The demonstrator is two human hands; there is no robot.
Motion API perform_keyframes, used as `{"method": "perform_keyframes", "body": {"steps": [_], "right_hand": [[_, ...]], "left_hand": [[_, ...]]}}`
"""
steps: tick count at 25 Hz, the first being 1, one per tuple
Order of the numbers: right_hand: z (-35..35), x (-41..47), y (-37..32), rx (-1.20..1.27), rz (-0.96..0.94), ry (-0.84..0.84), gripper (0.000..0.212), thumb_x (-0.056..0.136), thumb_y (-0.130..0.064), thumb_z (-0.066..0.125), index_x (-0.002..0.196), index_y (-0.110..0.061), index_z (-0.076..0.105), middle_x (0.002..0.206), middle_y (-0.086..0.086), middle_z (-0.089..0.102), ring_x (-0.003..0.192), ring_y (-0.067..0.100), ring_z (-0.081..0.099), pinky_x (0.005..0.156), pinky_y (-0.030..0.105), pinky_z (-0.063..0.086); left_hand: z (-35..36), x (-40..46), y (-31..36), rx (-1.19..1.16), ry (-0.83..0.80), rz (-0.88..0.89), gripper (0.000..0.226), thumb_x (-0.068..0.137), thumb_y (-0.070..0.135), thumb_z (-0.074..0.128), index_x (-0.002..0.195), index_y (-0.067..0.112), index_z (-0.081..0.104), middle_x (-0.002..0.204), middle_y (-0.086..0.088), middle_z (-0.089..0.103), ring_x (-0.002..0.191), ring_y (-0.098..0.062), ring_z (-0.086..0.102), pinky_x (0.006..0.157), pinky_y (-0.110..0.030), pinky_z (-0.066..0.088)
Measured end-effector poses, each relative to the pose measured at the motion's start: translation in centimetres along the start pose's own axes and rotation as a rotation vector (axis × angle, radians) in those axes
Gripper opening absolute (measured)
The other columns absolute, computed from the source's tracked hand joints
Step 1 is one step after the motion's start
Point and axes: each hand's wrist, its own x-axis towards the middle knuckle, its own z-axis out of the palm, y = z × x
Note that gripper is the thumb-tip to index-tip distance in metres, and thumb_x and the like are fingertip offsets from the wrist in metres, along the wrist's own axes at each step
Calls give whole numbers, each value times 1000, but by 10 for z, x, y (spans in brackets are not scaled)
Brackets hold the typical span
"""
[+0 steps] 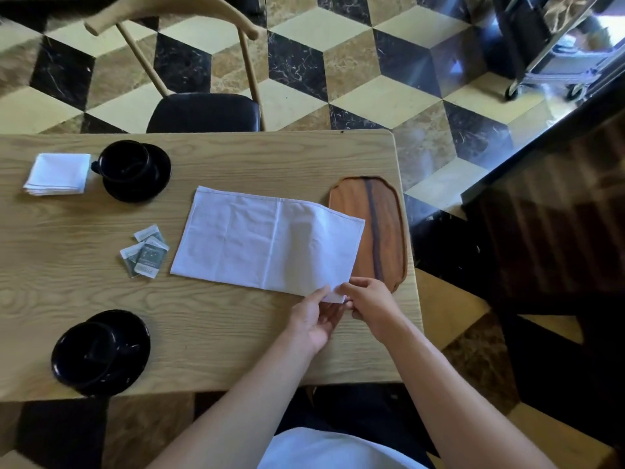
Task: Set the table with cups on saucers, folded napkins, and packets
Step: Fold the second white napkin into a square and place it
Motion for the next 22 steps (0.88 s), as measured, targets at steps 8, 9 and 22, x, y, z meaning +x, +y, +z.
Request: {"method": "perform_keyframes", "body": {"steps": [8,9,22], "right_hand": [[-11,5,7,421,166,-85,12,85,-9,70,95,-9,65,73,4,62,55,17,58,54,27,49],[-12,5,7,425,139,-67,16,82,-5,69,96,-8,63,74,6,61,53,17,56,51,27,48],[-32,2,-10,-49,-286,-280,54,79,21,49,100,-17,80,100,10,76,92,26,66,90,43,54]], "left_hand": [[-74,-52,-22,33,116,79,15,85,-5,71,95,-5,59,70,-20,69,57,-25,71,50,-31,59],[-84,-57,-20,47,157,121,19,85,-6,71,98,-3,57,75,-21,68,56,-24,71,49,-30,58],[-141,-78,-22,372,214,565,49,74,-28,60,110,4,72,101,-19,75,86,-20,72,69,-21,57]]}}
